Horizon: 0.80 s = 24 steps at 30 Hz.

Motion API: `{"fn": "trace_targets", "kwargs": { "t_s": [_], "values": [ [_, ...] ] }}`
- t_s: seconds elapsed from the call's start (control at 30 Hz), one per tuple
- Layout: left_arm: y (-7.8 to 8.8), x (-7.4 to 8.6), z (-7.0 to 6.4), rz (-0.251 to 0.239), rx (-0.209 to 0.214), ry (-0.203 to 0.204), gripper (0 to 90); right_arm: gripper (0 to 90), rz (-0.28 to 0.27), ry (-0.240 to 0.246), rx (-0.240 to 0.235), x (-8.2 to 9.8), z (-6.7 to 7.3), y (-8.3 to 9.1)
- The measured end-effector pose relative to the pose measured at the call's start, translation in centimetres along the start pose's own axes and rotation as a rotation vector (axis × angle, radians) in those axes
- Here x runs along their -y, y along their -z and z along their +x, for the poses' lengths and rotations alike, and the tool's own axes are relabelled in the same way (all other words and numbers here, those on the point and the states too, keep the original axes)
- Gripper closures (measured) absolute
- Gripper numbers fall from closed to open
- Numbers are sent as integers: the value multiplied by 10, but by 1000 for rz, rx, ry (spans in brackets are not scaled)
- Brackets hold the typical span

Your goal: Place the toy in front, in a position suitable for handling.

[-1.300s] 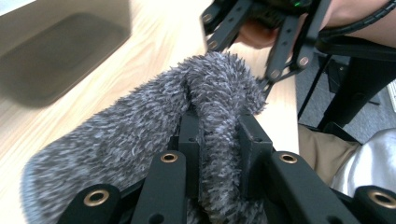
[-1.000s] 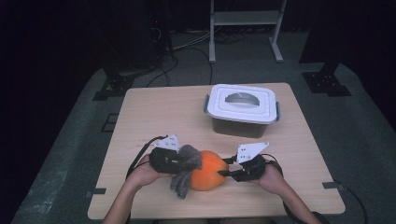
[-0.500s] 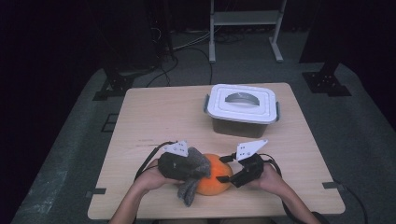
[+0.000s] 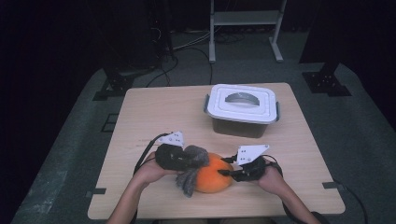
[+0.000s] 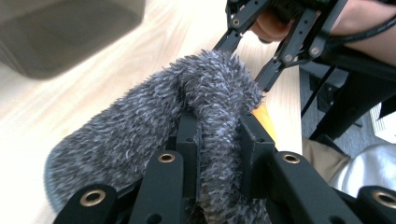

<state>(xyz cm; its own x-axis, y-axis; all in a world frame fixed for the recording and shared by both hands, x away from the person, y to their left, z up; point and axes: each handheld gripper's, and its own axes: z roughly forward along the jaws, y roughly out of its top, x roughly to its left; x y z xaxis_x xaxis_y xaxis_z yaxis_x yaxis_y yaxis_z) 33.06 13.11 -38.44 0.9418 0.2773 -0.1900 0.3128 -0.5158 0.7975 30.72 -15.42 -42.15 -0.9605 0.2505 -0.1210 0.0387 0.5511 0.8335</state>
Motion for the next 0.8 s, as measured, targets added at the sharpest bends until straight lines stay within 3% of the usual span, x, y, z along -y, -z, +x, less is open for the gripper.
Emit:
{"fn": "trace_targets", "kwargs": {
  "t_s": [0.13, 0.2, 0.33, 0.43, 0.5, 0.57, 0.67, 0.8],
  "values": [
    [-4, 0, -1, 41, -16, -15, 729, 585, -5, 1, 0, 1, -3, 0],
    [-12, 5, -4, 73, -9, -20, 729, 470, -16, -53, -27, 3, -6, 0],
    [-19, 11, -10, 74, 46, -16, 732, 269, -34, -160, -80, 5, -12, 0],
    [-21, 11, -17, 101, 78, -31, 731, 175, 6, -189, -105, 8, -13, -6],
    [-21, 9, -21, 120, 87, -47, 727, 169, 19, -192, -124, 10, -12, -10],
    [-21, 7, -23, 126, 75, -57, 726, 222, 19, -191, -137, 13, -12, -12],
    [-17, 4, -19, 107, 53, -63, 732, 336, 30, -163, -122, 16, -10, -11],
    [-13, 6, -12, 79, 24, -50, 734, 400, 40, -129, -106, 16, -8, -9]
  ]
}}
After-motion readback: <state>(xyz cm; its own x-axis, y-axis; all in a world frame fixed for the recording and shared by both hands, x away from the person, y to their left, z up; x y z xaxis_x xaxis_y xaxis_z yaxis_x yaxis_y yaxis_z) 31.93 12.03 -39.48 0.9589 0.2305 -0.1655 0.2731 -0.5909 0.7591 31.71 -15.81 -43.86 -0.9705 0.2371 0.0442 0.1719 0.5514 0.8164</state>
